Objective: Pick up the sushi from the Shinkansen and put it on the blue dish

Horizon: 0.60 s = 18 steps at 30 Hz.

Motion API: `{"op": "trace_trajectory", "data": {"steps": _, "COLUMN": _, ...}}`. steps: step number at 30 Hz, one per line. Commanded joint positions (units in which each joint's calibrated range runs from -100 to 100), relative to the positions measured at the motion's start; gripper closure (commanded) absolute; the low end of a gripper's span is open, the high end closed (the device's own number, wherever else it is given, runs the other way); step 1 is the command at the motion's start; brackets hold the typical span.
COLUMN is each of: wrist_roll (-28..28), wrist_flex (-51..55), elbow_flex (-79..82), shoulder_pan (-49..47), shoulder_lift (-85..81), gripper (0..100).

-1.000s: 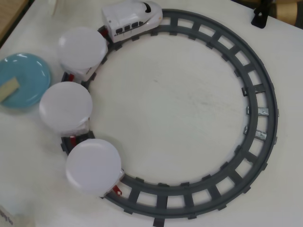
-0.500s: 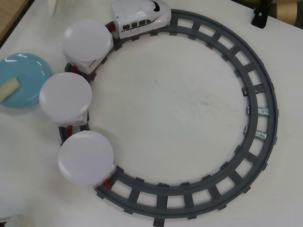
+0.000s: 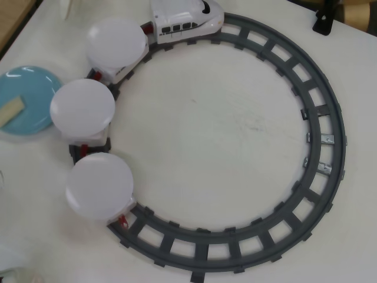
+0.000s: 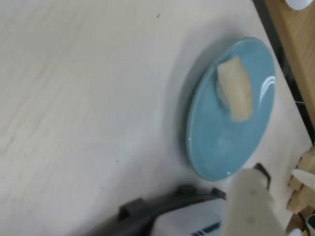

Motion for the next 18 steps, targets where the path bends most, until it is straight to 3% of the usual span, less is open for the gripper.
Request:
{"op": "trace_trajectory", "data": {"steps": 1, "wrist_roll": -0.69, "wrist_flex": -3.75, "elbow_flex": 6.07, "shoulder_pan": 0.22, "shoulder_lift": -5.38, "gripper": 81}}
{"op": "trace_trajectory", "data": {"steps": 13, "wrist_roll": -3.46, "wrist_flex": -10.79, "elbow_flex": 27.71, "shoulder_pan": 0.31, "shoulder_lift": -27.28, "gripper": 81}}
{"op": "trace_trajectory", "data": {"steps": 18, "wrist_roll": -3.2, "wrist_flex": -11.56, "elbow_flex": 30.33, "shoulder_pan": 0.31, "shoulder_lift": -27.36, "gripper": 81}}
